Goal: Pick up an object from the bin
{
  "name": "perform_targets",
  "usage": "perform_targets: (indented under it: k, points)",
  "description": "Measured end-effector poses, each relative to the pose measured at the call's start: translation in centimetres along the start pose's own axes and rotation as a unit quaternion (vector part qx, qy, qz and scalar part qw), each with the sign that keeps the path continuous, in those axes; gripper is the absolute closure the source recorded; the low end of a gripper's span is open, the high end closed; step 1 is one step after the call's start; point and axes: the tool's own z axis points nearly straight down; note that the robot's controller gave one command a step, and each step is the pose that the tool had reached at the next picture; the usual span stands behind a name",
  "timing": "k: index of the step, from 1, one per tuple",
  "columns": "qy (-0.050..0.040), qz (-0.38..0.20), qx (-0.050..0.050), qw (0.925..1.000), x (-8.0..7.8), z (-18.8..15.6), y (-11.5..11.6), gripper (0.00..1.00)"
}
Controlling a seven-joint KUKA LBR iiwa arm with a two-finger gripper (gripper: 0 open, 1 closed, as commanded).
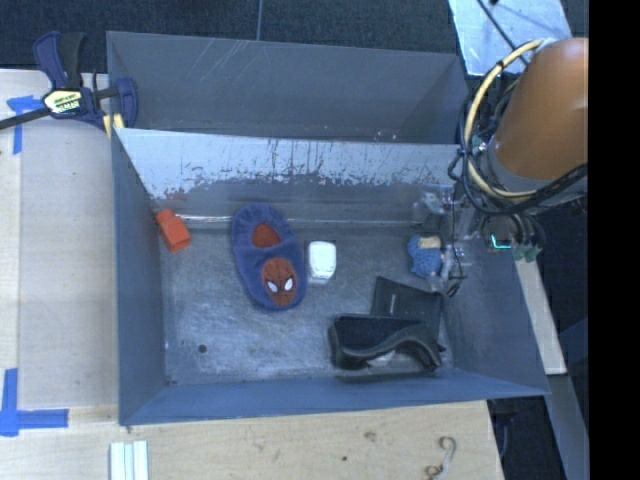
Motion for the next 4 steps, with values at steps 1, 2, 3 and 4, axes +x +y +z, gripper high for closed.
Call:
perform_targets:
  k: [1, 2, 3, 4]
  points:
    - [-0.0010, -0.165, 0.000, 0.9863, -3.1, 13.0, -0.5, 0.00]
    - [-0.0218, -0.351, 0.008, 0.9360, 0.9, 16.4, -1.2, 0.00]
    - [-0.0058, -0.266, 0.002, 0.9641, -4.4, 17.5, 0.1, 0.00]
    - [-0.0023, -0.427, 0.002, 0.9044, -0.4, 17.5, -5.0, 0.00]
